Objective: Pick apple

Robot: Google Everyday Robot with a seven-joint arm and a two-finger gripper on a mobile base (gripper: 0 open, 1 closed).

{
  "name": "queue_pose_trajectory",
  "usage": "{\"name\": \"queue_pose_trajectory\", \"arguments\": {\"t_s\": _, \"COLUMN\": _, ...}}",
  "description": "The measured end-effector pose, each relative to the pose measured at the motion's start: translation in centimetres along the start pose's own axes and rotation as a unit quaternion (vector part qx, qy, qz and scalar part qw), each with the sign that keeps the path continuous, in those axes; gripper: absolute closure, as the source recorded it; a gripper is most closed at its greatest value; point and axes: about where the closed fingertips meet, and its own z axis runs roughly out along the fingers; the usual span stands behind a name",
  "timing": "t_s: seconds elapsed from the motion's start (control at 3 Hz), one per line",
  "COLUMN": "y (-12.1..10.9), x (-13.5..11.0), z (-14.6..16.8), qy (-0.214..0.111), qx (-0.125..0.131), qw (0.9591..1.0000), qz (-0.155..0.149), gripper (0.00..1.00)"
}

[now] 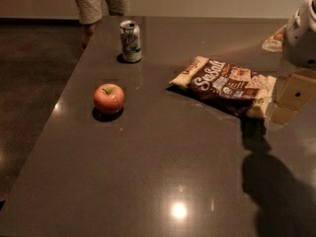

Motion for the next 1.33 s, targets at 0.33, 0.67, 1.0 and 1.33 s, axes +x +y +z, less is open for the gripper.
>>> {"name": "queue_pose_trajectory", "arguments": {"t_s": 0.33, "y": -0.3, "x": -0.5, "z": 0.2, "qy": -0.006, "qx": 0.001, "qw": 1.0, "qz": -0.001, "gripper": 0.0}}
{"name": "queue_pose_trajectory", "arguments": {"t_s": 0.67, "y": -1.5, "x": -3.4, "z": 1.3, "qy": -0.035, "qx": -0.002, "qw": 0.9994, "qz": -0.006, "gripper": 0.0}}
{"name": "queue_pose_trajectory", "arguments": {"t_s": 1.0, "y": -2.3, "x": -7.1, "z": 3.2, "qy": -0.073, "qx": -0.025, "qw": 0.997, "qz": -0.014, "gripper": 0.0}}
{"name": "queue_pose_trajectory", "arguments": {"t_s": 1.33, "y": -2.0, "x": -12.0, "z": 6.7, "qy": -0.114, "qx": -0.066, "qw": 0.9908, "qz": -0.032, "gripper": 0.0}}
